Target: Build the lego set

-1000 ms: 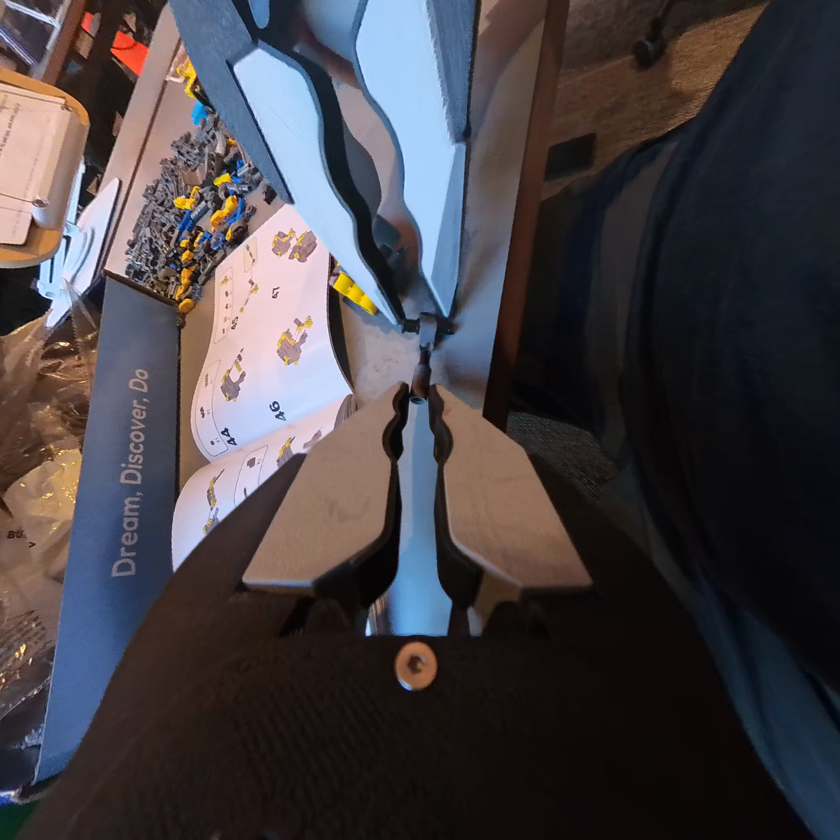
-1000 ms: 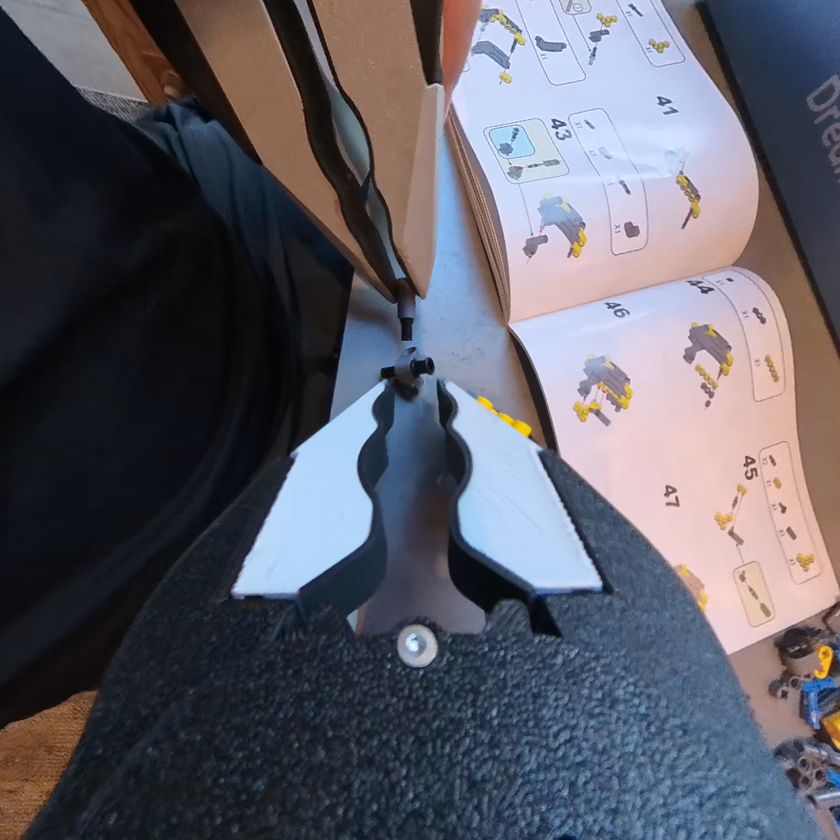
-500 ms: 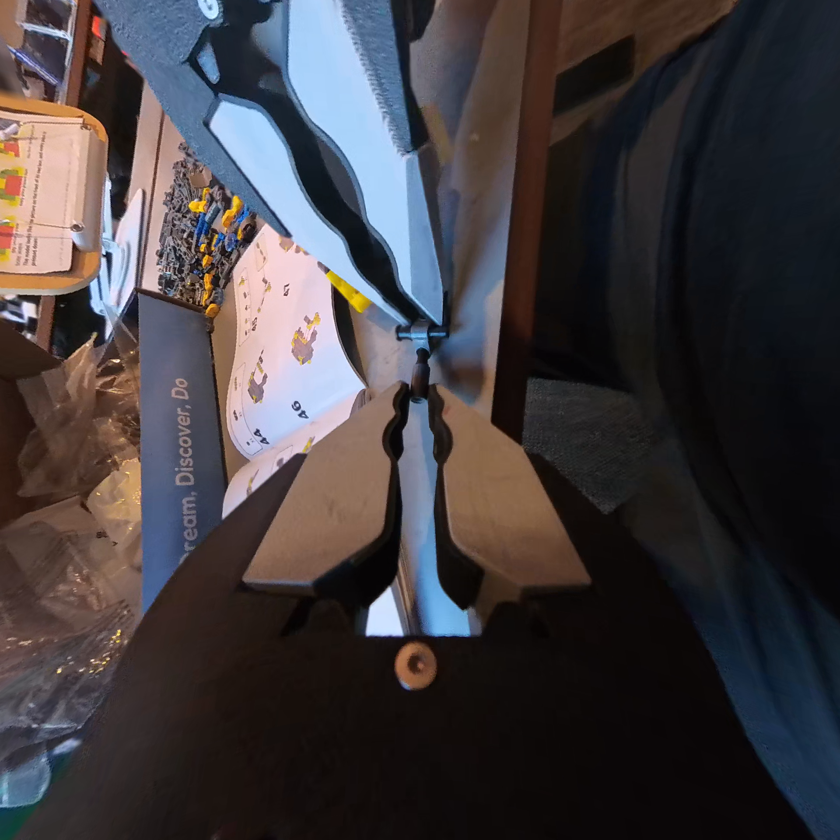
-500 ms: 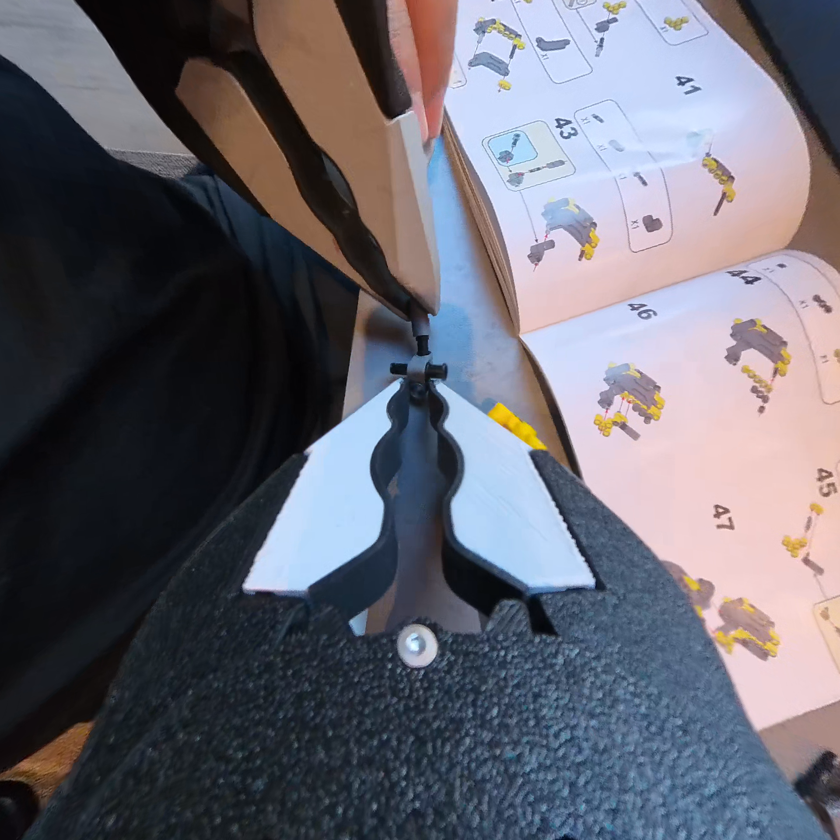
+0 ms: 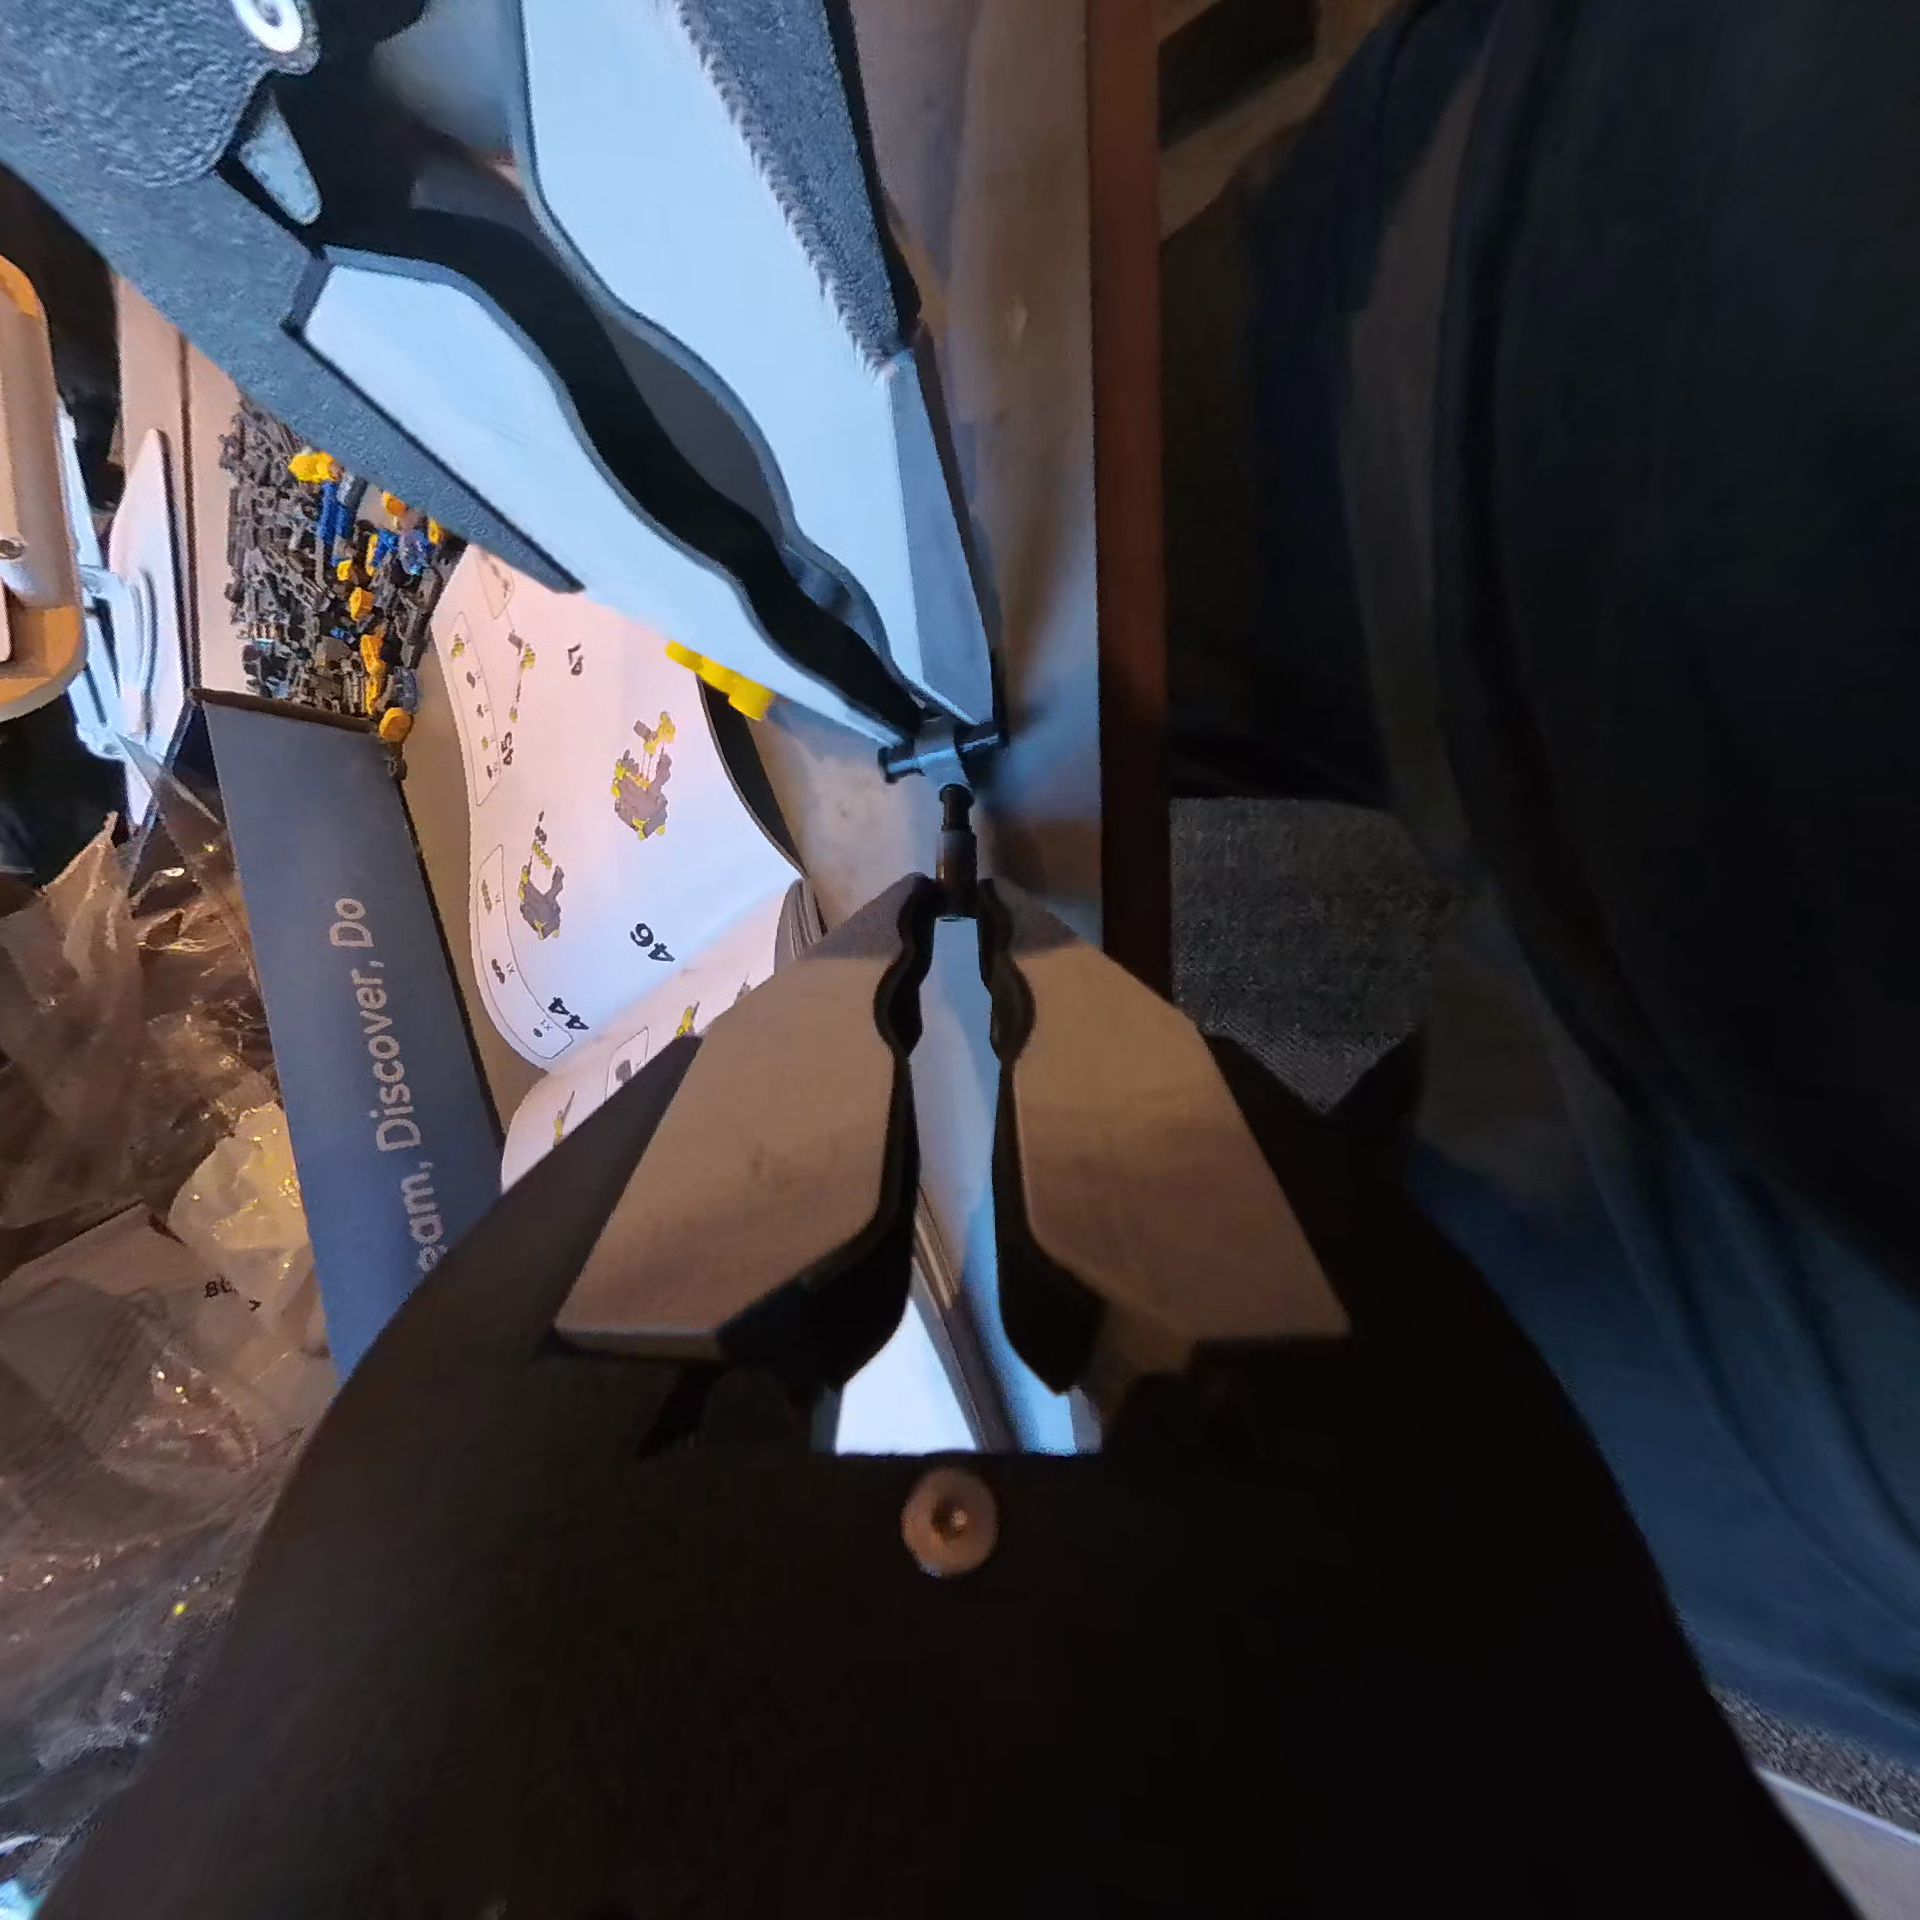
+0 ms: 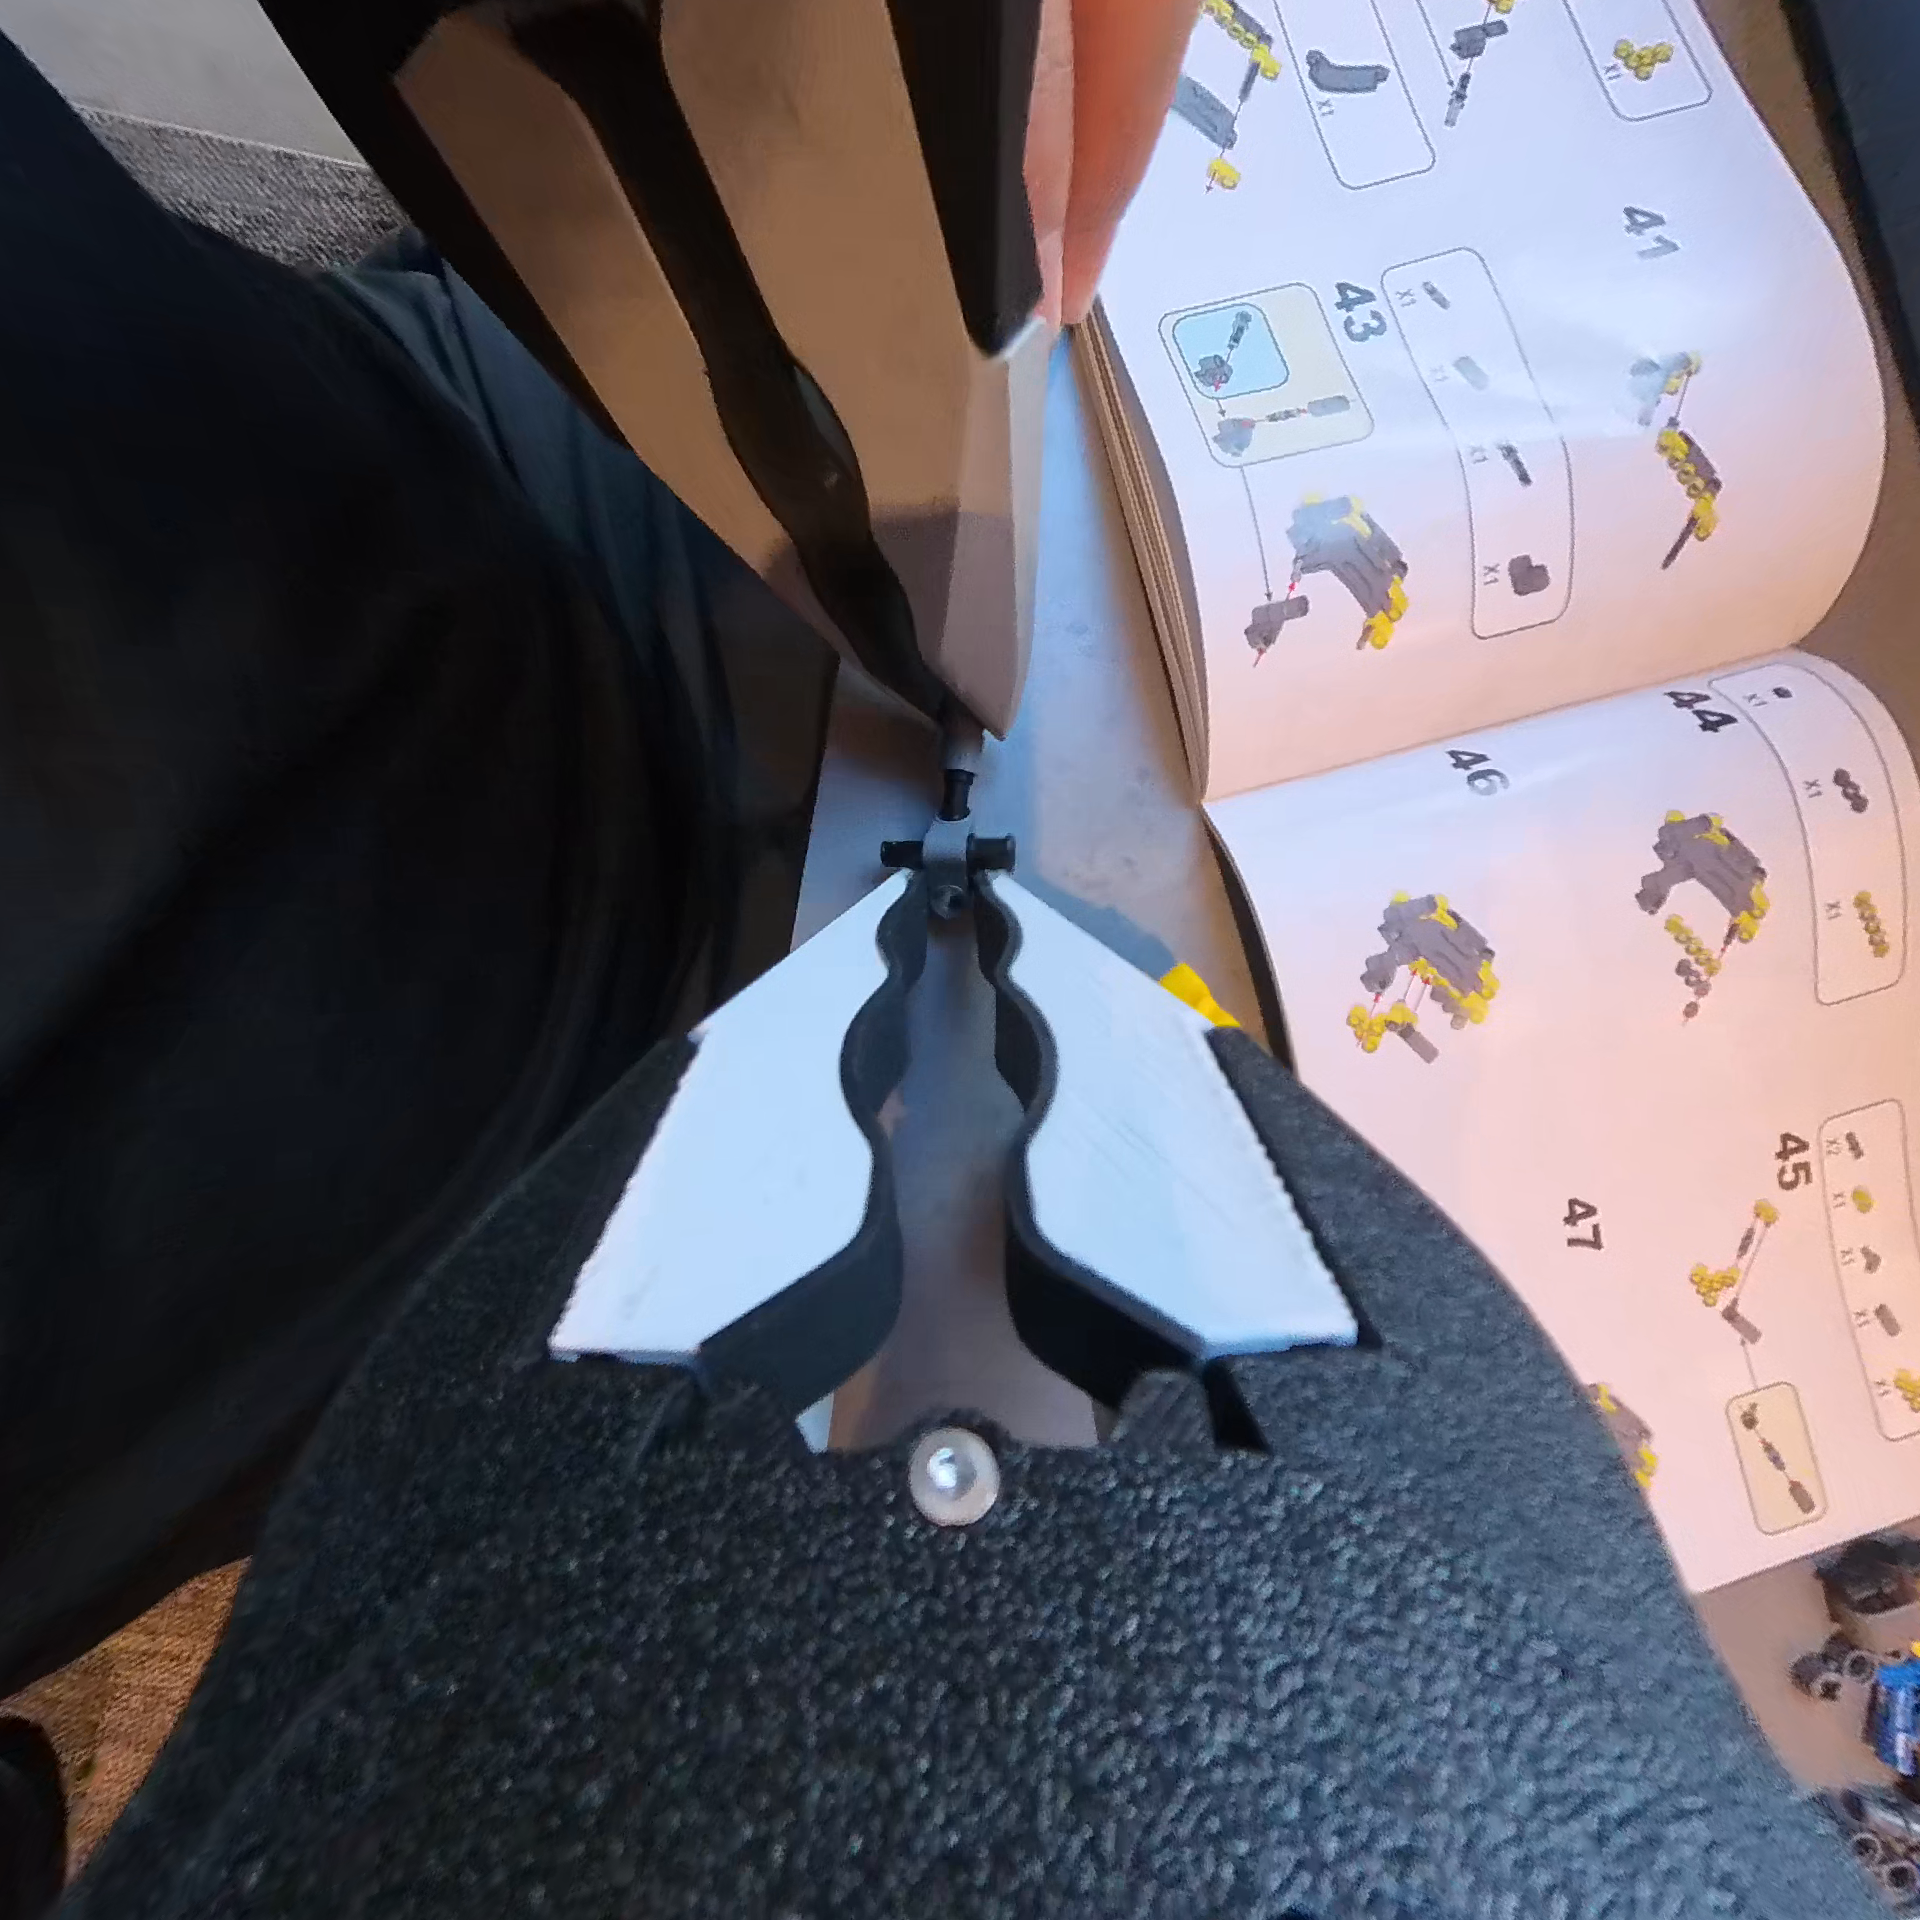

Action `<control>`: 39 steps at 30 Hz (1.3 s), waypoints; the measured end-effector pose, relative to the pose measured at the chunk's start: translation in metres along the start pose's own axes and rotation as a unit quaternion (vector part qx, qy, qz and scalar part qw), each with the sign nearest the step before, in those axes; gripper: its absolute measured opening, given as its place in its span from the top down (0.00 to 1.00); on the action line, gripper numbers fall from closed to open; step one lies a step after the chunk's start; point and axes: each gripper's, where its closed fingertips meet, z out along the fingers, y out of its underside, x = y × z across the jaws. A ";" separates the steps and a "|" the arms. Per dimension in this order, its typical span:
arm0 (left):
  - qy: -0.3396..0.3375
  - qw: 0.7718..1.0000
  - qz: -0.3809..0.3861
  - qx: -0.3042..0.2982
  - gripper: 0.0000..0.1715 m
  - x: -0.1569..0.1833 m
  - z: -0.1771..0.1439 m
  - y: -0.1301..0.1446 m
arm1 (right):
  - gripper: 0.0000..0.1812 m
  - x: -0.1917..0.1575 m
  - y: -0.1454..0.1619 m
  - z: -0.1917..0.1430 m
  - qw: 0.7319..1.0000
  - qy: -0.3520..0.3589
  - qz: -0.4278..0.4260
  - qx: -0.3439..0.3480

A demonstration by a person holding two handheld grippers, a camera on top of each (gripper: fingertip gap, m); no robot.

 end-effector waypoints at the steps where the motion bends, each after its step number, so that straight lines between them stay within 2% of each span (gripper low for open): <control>1: 0.004 1.000 0.002 -0.003 0.96 0.001 0.000 0.000 | 0.96 0.000 -0.001 0.001 1.000 0.000 0.000 0.001; 10: 0.029 0.998 -0.045 0.026 0.96 0.001 -0.005 -0.006 | 0.97 0.000 -0.001 0.002 1.000 -0.015 0.009 0.001; 14: 0.045 0.993 -0.085 0.068 0.96 -0.003 -0.008 -0.018 | 0.97 0.001 -0.002 0.003 1.000 -0.011 0.003 0.002; 17: 0.048 0.992 -0.095 0.062 0.96 -0.006 -0.006 -0.013 | 0.97 0.004 -0.001 0.002 1.000 -0.010 0.008 0.005; 24: 0.071 0.983 -0.144 0.091 0.97 -0.005 -0.005 -0.011 | 0.96 0.003 -0.002 0.002 1.000 -0.018 0.007 0.014; 29: 0.077 0.982 -0.158 0.074 0.97 -0.001 0.002 -0.001 | 0.97 0.003 -0.002 0.003 0.999 -0.027 0.008 0.023; 37: 0.095 0.967 -0.204 0.118 0.98 -0.002 -0.006 -0.010 | 0.96 0.002 -0.002 0.003 0.999 -0.029 0.021 0.018; 39: 0.096 0.969 -0.203 0.106 0.97 -0.002 -0.005 -0.007 | 0.96 0.003 -0.002 0.003 0.999 -0.028 0.018 0.016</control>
